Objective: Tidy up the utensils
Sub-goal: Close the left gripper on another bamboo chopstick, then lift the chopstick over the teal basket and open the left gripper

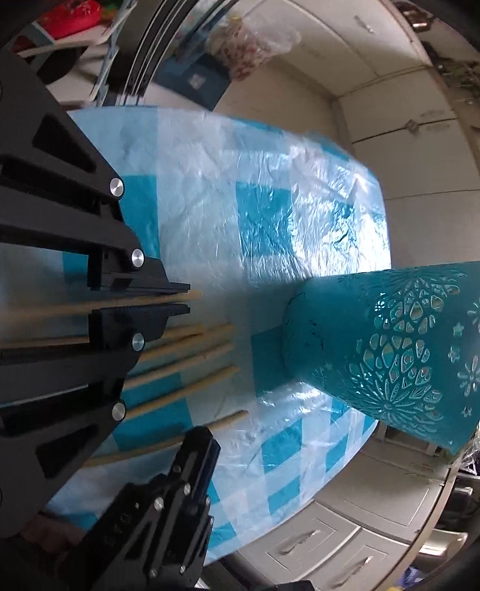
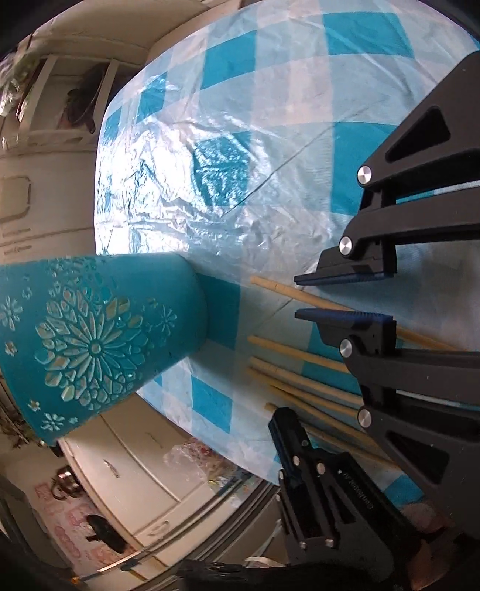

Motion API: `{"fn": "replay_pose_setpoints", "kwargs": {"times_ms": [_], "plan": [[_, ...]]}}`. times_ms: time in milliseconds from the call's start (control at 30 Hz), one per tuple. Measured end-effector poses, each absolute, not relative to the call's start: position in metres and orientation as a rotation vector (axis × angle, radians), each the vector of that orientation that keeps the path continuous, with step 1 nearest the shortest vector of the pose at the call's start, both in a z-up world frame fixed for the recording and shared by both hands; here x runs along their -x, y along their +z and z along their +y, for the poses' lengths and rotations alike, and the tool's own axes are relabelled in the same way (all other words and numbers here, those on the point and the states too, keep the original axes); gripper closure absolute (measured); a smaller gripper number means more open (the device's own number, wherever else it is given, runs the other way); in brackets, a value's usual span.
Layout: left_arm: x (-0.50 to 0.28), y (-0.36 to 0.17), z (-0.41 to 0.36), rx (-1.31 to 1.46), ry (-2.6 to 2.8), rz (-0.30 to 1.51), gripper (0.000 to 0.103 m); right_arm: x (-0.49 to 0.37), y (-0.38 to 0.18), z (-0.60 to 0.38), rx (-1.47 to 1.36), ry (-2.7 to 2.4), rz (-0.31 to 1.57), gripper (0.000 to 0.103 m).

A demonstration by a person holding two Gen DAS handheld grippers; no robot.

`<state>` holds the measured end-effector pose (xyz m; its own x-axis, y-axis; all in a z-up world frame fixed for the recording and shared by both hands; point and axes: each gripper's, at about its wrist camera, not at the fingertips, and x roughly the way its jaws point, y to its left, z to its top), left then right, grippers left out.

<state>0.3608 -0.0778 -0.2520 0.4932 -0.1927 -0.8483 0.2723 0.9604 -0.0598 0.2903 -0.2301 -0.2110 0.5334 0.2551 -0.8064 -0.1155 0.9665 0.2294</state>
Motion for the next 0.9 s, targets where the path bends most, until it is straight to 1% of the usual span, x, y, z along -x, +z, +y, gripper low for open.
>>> {"fn": "replay_pose_setpoints", "kwargs": {"times_ms": [100,167,300,400,500,633,800,900], "plan": [[-0.365,-0.251,-0.076,-0.076,-0.296,1.055,0.097,-0.291,-0.209,-0.228,-0.093,0.257,1.016,0.091],[-0.366,-0.251,-0.078,-0.102,-0.303,1.071,0.097,-0.292,-0.209,-0.232,-0.106,0.268,1.029,0.091],[-0.364,-0.250,-0.090,-0.174,-0.284,1.059,0.098,-0.301,-0.210,-0.231,-0.125,0.257,1.029,0.091],[-0.357,-0.238,-0.084,-0.124,-0.315,1.040,0.098,-0.303,-0.210,-0.230,-0.124,0.255,1.022,0.091],[-0.344,-0.198,-0.074,-0.017,-0.421,0.932,0.098,-0.301,-0.211,-0.233,-0.147,0.267,1.017,0.091],[-0.336,-0.125,-0.067,0.112,-0.553,0.735,0.098,-0.299,-0.213,-0.240,-0.207,0.279,1.019,0.091],[-0.370,-0.060,-0.067,0.240,-0.548,0.546,0.098,-0.299,-0.213,-0.244,-0.223,0.277,1.016,0.091],[-0.398,-0.033,-0.069,0.291,-0.484,0.451,0.098,-0.298,-0.213,-0.245,-0.224,0.277,1.007,0.091]]}}
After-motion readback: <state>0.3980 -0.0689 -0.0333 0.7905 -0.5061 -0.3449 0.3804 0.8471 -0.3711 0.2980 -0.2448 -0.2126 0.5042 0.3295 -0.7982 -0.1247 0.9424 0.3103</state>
